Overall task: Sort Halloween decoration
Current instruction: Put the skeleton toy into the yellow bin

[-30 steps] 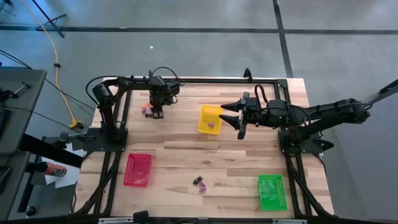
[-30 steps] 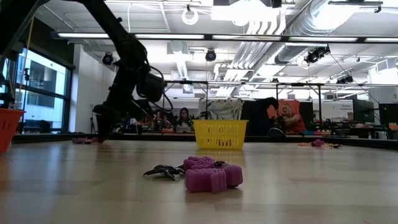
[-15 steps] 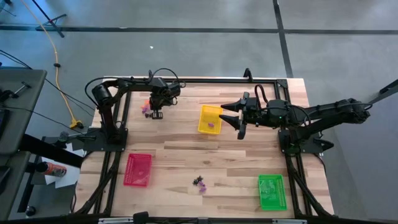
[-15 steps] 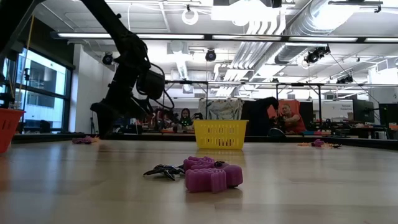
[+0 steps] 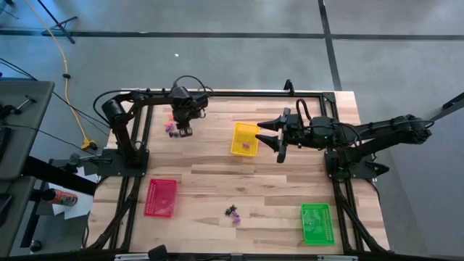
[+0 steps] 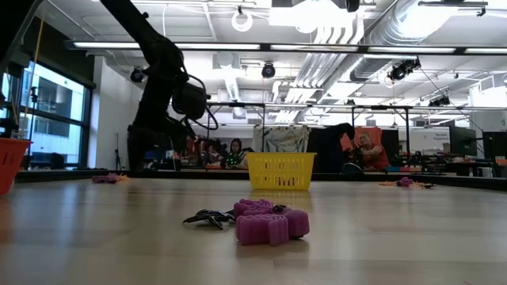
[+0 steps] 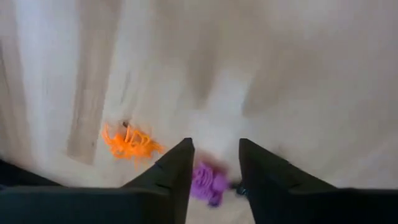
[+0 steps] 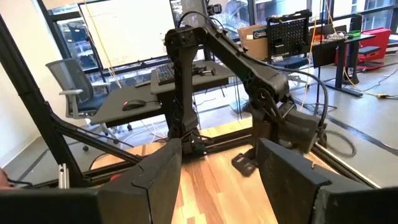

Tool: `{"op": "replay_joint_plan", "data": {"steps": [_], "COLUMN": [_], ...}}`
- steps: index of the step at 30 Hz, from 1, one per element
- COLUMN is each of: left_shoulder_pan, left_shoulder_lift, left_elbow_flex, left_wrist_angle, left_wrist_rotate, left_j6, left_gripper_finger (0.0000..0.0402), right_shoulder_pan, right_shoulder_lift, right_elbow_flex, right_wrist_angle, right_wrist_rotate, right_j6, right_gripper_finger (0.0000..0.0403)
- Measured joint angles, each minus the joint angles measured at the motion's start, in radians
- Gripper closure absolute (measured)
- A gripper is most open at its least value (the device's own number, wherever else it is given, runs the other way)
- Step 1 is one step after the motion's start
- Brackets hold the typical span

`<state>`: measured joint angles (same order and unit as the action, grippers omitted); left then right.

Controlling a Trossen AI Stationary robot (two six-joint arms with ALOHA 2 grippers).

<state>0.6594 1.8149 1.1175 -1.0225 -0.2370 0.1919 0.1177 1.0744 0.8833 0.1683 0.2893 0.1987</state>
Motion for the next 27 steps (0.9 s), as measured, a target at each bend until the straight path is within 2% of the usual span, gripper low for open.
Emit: {"op": "replay_joint_plan", "data": {"steps": [4,12,18,27], "left_shoulder_pan": [0.041,0.095,0.107,0.114], "left_shoulder_lift": [0.0,-0.001,-0.016,-0.179], "left_elbow_flex": [0.0,-0.008,-0.106,-0.289], "left_wrist_angle": [-0.005,-0.014,-0.015,0.161], "left_wrist_rotate": [0.024,0.037,0.059,0.097], "left_j6": [-0.168,-0.387,-0.452,-0.529], "left_gripper_finger": [0.0252,0.0223,0.022,0.022], "right_shoulder_pan": [0.0,0.0,0.0,0.0], "right_shoulder_lift": [0.0,0.0,0.0,0.0], "right_elbow_flex": [0.0,0.0,0.0,0.0], "right_wrist_angle": [-0.02,-0.045,-0.084,-0.113], "right_wrist_rotate": [0.0,0.0,0.0,0.0], "right_j6": [0.028,0.028,0.029,0.029], "right_gripper_finger": [0.0199,0.0199,0.0199,0.0199]}}
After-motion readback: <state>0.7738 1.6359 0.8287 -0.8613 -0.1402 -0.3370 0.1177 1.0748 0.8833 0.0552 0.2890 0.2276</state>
